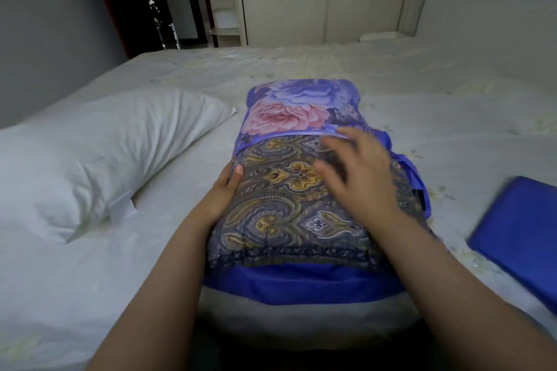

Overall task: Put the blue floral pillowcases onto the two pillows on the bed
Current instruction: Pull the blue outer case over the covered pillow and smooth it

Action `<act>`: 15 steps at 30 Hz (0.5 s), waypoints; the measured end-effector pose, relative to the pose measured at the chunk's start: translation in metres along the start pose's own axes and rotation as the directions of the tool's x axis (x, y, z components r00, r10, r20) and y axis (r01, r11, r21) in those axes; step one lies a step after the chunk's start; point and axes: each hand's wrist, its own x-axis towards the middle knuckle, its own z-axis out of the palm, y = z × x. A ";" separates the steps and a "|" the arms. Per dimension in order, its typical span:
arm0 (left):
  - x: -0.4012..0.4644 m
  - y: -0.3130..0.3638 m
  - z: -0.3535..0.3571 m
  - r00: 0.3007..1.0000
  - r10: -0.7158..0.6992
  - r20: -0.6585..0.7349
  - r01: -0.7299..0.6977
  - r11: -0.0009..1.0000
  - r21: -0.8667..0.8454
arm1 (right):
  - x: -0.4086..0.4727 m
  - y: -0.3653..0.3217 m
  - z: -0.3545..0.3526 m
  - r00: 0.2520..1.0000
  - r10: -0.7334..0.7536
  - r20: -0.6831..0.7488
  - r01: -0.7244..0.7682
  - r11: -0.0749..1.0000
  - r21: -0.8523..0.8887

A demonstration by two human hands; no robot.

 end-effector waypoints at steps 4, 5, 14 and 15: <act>-0.025 -0.041 -0.019 0.977 -0.126 -0.174 0.149 0.982 0.121 | -0.034 -0.063 0.017 0.831 -0.363 0.422 0.440 0.893 -0.097; -0.032 -0.048 -0.022 0.928 -0.206 -0.309 0.274 0.942 0.194 | -0.040 -0.070 0.023 0.800 -0.384 0.461 0.501 0.851 -0.159; -0.073 -0.037 -0.021 0.910 -0.349 -0.224 0.410 0.677 0.611 | -0.063 -0.108 0.055 0.811 -0.400 0.427 0.545 0.781 -0.304; -0.075 -0.036 -0.019 0.906 -0.349 -0.239 0.423 0.753 0.504 | -0.062 -0.107 0.058 0.818 -0.373 0.439 0.532 0.781 -0.327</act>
